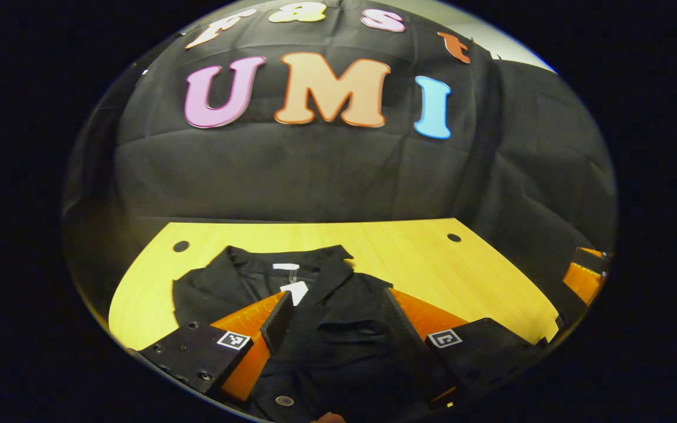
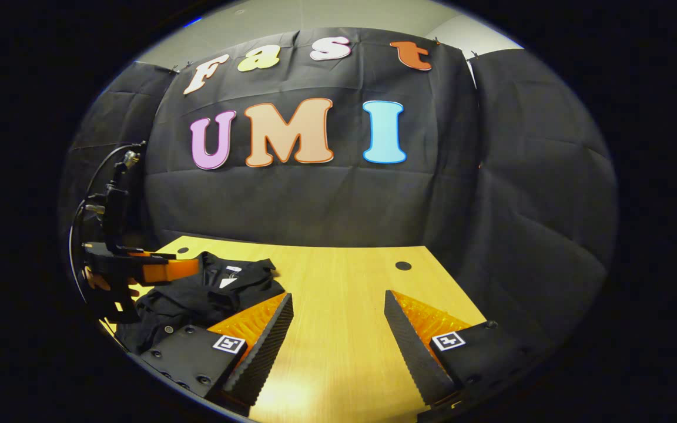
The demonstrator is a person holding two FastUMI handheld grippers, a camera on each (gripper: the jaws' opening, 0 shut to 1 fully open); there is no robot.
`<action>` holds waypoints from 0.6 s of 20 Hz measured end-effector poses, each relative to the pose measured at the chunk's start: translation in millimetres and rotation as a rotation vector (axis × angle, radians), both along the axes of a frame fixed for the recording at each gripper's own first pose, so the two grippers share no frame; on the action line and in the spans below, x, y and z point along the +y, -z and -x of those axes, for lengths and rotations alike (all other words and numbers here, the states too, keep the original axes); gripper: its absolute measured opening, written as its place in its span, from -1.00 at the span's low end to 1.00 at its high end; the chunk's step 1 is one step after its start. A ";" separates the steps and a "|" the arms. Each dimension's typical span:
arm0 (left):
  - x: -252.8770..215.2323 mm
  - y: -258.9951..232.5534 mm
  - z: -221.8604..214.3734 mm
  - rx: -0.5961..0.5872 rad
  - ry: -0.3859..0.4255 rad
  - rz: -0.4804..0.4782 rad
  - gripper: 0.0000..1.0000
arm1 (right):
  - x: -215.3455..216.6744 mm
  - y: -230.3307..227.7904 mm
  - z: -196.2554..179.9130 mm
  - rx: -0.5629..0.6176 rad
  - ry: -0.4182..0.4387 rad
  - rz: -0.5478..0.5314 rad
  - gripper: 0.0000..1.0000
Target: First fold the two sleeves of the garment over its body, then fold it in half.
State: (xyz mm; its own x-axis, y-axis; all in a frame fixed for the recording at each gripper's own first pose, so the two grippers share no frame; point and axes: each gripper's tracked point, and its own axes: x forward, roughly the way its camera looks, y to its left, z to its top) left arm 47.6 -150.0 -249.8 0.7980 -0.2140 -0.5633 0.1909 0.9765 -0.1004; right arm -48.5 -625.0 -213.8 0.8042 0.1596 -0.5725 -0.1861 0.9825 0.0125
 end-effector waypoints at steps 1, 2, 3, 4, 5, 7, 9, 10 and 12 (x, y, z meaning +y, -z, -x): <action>19.2 -6.6 9.4 -0.013 -0.021 -0.013 0.87 | 6.5 3.3 7.3 0.010 -0.004 -0.007 0.98; 39.0 -12.2 18.2 -0.027 -0.039 -0.027 0.87 | 14.8 3.2 15.3 0.014 -0.007 -0.014 0.98; 58.3 -17.1 30.0 -0.034 -0.055 -0.045 0.87 | 24.7 3.0 24.3 0.015 -0.009 -0.020 0.97; 77.9 -19.6 44.2 -0.031 -0.066 -0.059 0.87 | 34.5 3.2 34.2 0.020 -0.012 -0.022 0.97; 96.9 -20.5 58.8 -0.021 -0.078 -0.073 0.86 | 44.7 5.8 47.3 0.031 -0.016 -0.024 0.98; 133.0 -19.4 87.8 -0.004 -0.098 -0.091 0.92 | 68.6 10.1 74.4 0.052 -0.035 -0.030 0.98; 165.5 -10.4 119.0 0.030 -0.119 -0.108 0.90 | 85.7 17.8 101.5 0.082 -0.047 -0.029 0.99; 179.3 -5.1 135.3 0.052 -0.127 -0.114 0.86 | 93.2 22.3 115.1 0.099 -0.053 -0.028 0.99; 200.2 8.3 164.8 0.089 -0.139 -0.115 0.87 | 100.6 34.8 139.5 0.132 -0.059 -0.008 0.98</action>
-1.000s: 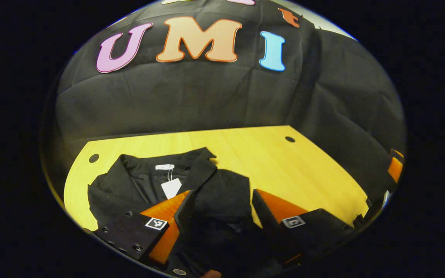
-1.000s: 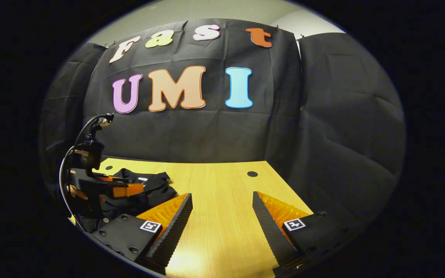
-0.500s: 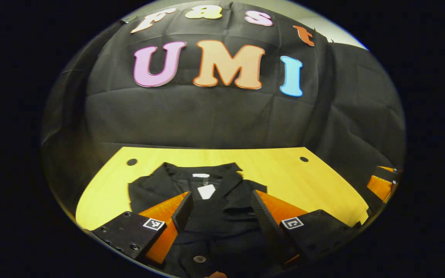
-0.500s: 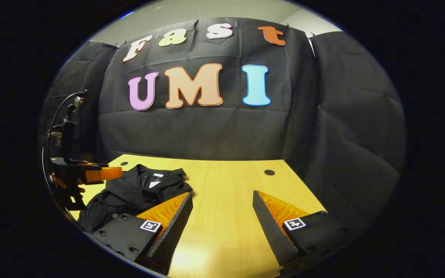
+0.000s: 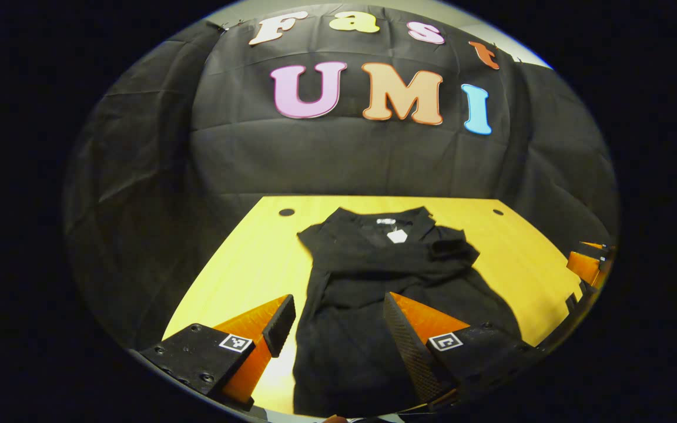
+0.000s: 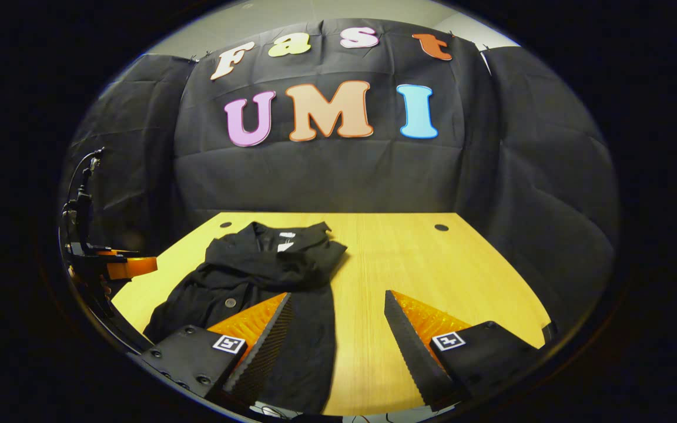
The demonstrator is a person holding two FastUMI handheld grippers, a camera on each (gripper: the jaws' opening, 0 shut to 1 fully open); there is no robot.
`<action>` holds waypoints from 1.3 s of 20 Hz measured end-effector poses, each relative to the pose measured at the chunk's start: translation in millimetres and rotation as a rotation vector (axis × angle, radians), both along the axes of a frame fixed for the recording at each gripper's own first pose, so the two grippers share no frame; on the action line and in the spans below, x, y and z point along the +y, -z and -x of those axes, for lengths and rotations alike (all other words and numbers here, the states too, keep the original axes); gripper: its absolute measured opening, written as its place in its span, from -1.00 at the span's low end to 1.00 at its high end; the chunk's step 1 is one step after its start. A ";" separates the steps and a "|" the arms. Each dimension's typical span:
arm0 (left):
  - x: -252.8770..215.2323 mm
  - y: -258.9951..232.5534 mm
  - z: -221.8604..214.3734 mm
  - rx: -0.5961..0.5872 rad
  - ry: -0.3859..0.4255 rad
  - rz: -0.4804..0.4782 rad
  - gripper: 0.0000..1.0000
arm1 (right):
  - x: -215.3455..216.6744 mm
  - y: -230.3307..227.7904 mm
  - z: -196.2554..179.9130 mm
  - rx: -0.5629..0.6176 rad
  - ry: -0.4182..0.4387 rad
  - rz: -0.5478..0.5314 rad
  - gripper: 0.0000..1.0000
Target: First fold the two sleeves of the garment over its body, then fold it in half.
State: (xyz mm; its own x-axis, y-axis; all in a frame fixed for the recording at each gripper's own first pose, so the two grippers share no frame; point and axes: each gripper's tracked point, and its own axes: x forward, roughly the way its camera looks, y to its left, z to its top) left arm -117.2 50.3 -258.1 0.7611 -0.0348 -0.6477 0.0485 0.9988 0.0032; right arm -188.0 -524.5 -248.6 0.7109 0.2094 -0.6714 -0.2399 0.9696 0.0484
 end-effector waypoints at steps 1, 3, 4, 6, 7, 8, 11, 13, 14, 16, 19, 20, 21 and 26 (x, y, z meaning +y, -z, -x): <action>8.3 8.6 15.9 0.029 -0.007 0.002 0.87 | 1.6 7.8 12.2 0.021 -0.004 0.012 0.98; 21.4 24.1 42.0 0.070 -0.021 0.005 0.87 | 5.7 22.5 35.3 0.061 -0.016 0.031 0.98; 25.8 32.4 53.3 0.093 -0.026 0.004 0.87 | 6.4 30.6 45.8 0.081 -0.022 0.047 0.98; 28.7 48.8 73.2 0.132 -0.031 0.013 0.87 | 3.6 51.8 63.8 0.131 -0.031 0.081 0.99; 28.9 55.4 82.8 0.147 -0.028 0.016 0.87 | 0.6 63.6 73.9 0.166 -0.032 0.095 0.99; 29.9 61.6 89.0 0.158 -0.028 0.014 0.87 | -1.8 74.3 82.7 0.202 -0.030 0.109 0.99; 36.2 82.7 105.7 0.205 -0.037 0.001 0.87 | -6.5 101.8 105.2 0.293 -0.006 0.116 1.00; 37.5 93.7 112.5 0.225 -0.042 0.002 0.87 | -4.2 118.1 117.2 0.347 0.007 0.103 0.99; 38.0 99.6 114.8 0.237 -0.044 0.001 0.88 | -2.4 123.4 120.7 0.368 0.014 0.098 1.00; 39.6 109.9 121.6 0.263 -0.050 0.005 0.88 | 0.7 131.6 123.2 0.395 0.019 0.098 1.00; 37.5 113.3 117.2 0.248 -0.021 -0.018 0.87 | 5.1 135.7 129.0 0.415 0.000 0.106 1.00; 36.7 110.9 117.1 0.234 -0.008 -0.022 0.88 | 6.2 135.5 127.4 0.418 -0.003 0.102 0.96; 34.5 112.5 115.1 0.225 -0.001 -0.014 0.90 | 5.9 135.0 126.8 0.419 -0.007 0.102 0.92; 15.2 117.1 111.2 0.210 0.053 0.021 -0.14 | 35.7 134.4 125.8 0.418 -0.110 0.074 -0.10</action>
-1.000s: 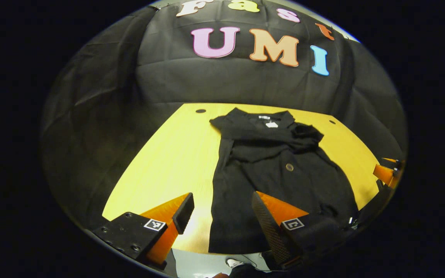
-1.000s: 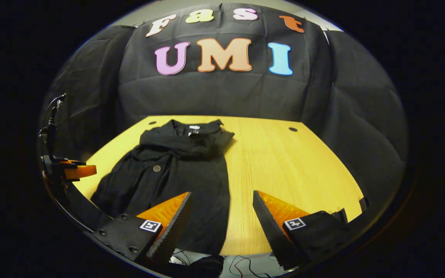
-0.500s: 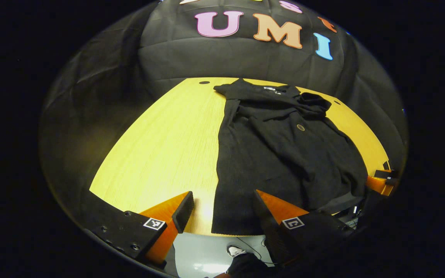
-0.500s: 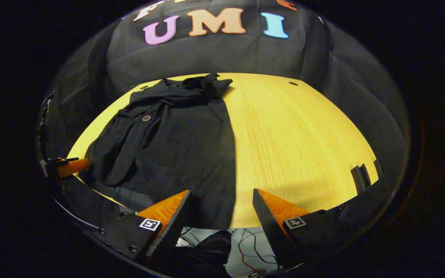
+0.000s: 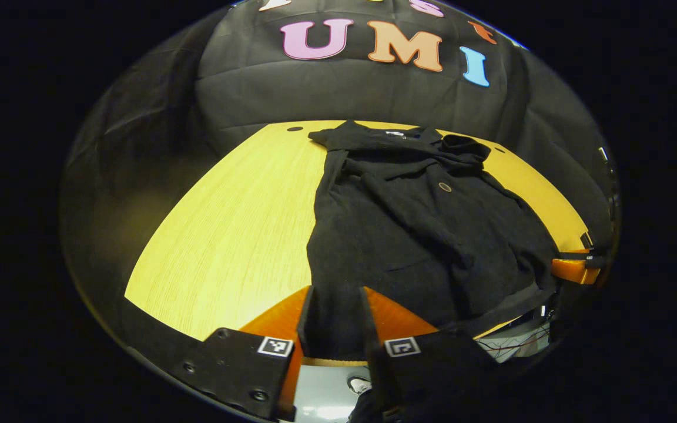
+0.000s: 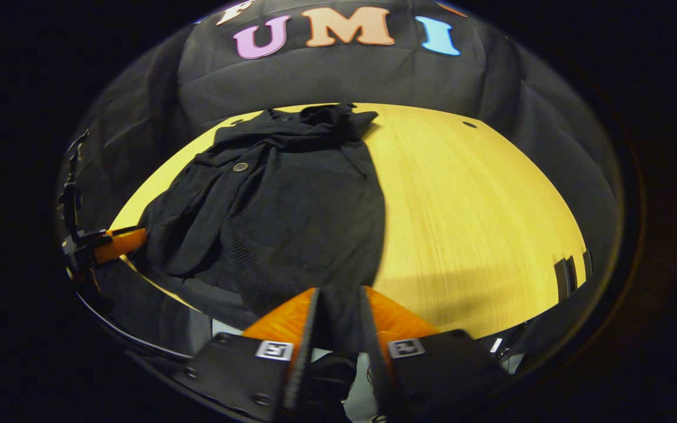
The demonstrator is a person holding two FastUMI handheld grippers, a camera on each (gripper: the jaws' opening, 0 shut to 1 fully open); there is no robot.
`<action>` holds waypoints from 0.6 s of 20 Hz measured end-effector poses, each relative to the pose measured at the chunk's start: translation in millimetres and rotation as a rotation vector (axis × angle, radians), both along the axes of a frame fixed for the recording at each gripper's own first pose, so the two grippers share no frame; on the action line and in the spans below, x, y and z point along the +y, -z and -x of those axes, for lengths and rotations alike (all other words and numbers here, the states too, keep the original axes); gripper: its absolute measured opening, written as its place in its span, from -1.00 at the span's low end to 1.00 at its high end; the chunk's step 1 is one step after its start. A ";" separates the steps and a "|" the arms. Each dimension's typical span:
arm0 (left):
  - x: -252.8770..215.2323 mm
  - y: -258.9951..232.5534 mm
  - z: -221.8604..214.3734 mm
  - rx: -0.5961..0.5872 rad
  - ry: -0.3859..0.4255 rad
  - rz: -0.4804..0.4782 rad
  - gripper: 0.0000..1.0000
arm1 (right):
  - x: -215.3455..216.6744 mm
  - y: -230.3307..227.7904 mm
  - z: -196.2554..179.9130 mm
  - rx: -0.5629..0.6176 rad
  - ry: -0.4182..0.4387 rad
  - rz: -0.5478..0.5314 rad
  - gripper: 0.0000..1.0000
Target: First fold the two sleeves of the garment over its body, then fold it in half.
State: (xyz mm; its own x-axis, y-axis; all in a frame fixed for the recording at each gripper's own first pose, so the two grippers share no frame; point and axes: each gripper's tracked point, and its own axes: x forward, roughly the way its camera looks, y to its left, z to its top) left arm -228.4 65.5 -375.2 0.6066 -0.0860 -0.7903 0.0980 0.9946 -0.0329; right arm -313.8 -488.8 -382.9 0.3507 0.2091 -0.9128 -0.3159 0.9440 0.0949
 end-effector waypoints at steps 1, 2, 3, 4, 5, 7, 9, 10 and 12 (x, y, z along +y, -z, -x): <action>-5.2 -1.1 0.0 0.005 0.001 0.013 -0.51 | -0.6 1.3 0.9 -0.006 -0.008 0.025 -0.46; -4.3 -0.8 0.9 0.022 -0.002 0.001 -0.78 | 1.1 2.4 0.8 -0.001 -0.018 0.031 -0.82; -4.8 1.3 -0.3 0.048 0.000 -0.005 -1.00 | 1.9 0.7 1.2 0.008 -0.020 0.026 -0.92; -5.0 0.1 -0.5 0.076 -0.016 0.013 -1.00 | 4.6 -3.6 3.5 0.028 -0.018 0.011 -0.92; -5.7 -7.1 -0.6 0.092 -0.044 0.049 -1.00 | 9.4 -11.0 0.6 0.023 -0.003 -0.024 -0.93; -5.1 -37.0 -14.5 0.034 -0.085 0.121 -1.00 | 20.2 -45.0 -22.6 -0.066 0.031 -0.094 -0.93; -4.7 -66.9 -40.2 -0.031 -0.086 0.167 -1.00 | 32.9 -79.9 -47.9 -0.149 0.043 -0.153 -0.93; -2.7 -80.3 -52.6 -0.057 -0.084 0.164 -1.00 | 38.7 -94.1 -60.9 -0.180 0.043 -0.163 -0.94; 3.0 -102.9 -76.3 -0.100 -0.069 0.163 -1.00 | 46.8 -116.7 -89.0 -0.236 0.039 -0.180 -0.94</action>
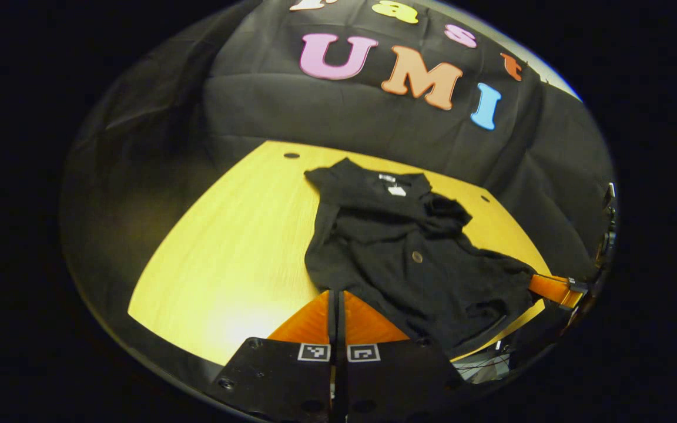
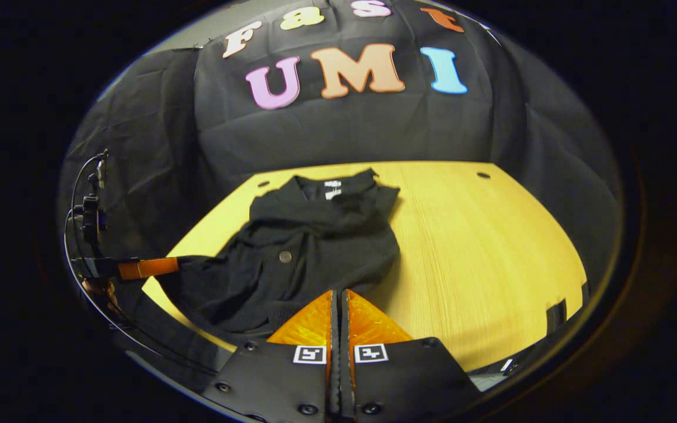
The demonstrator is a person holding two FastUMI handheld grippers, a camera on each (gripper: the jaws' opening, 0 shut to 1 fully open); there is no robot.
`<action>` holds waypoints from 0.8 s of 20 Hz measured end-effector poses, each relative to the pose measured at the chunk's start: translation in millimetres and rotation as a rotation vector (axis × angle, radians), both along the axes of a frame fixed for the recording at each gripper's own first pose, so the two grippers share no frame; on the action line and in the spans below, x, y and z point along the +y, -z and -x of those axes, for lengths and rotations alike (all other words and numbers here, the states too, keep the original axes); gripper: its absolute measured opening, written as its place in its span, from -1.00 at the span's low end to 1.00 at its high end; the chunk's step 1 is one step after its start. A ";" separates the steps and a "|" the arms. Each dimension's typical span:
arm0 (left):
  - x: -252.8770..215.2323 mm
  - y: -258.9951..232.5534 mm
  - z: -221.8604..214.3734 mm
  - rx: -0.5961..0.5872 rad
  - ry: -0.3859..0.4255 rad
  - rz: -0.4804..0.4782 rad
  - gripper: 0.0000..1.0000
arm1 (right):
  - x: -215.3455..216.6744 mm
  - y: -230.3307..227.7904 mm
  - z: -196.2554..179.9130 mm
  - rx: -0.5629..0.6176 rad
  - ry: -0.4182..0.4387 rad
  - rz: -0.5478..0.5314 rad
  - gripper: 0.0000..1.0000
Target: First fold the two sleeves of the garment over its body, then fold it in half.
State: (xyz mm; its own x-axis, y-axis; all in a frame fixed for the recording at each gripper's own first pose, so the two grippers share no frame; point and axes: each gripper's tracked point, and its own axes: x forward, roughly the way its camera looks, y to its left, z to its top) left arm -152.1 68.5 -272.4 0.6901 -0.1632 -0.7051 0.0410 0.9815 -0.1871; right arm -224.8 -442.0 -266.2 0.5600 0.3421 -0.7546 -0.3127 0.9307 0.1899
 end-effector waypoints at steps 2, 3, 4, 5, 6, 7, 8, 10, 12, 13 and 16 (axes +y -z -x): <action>5.8 -25.0 -28.1 -0.053 0.004 -0.010 -1.00 | 6.1 -16.8 -27.5 -0.046 0.005 -0.019 -0.94; 8.1 -36.8 -42.9 -0.093 0.001 -0.012 -1.00 | 9.1 -23.5 -39.7 -0.065 0.005 -0.029 -0.94; 8.2 -44.7 -57.0 -0.117 0.001 -0.005 -1.00 | 13.7 -30.4 -50.6 -0.076 -0.003 -0.040 -0.94; 11.6 -47.0 -66.0 -0.127 -0.008 -0.011 -1.00 | 18.0 -34.5 -58.8 -0.086 -0.016 -0.042 -0.94; 16.4 -46.4 -73.7 -0.126 -0.013 -0.023 -1.00 | 21.8 -38.0 -67.2 -0.096 -0.032 -0.039 -0.94; 18.6 -44.1 -77.4 -0.121 -0.027 -0.029 -1.00 | 25.6 -41.0 -74.6 -0.105 -0.048 -0.039 -0.94; 17.8 -42.8 -79.1 -0.107 -0.033 -0.020 -1.00 | 30.1 -43.6 -78.9 -0.109 -0.064 -0.039 -0.94; 11.3 -40.5 -82.7 -0.099 -0.023 -0.015 -1.00 | 36.5 -45.5 -89.1 -0.120 -0.087 -0.026 -0.88; 13.3 -33.8 -82.9 -0.078 -0.027 -0.020 -1.00 | 43.1 -42.0 -91.7 -0.105 -0.102 -0.029 -0.94; 7.3 -32.0 -83.0 -0.076 -0.026 -0.005 -1.00 | 44.3 -40.8 -93.4 -0.098 -0.109 -0.023 -0.94; -7.4 -11.8 -58.3 -0.015 0.000 0.064 -1.00 | 41.9 -35.9 -93.6 -0.082 -0.103 -0.017 -0.94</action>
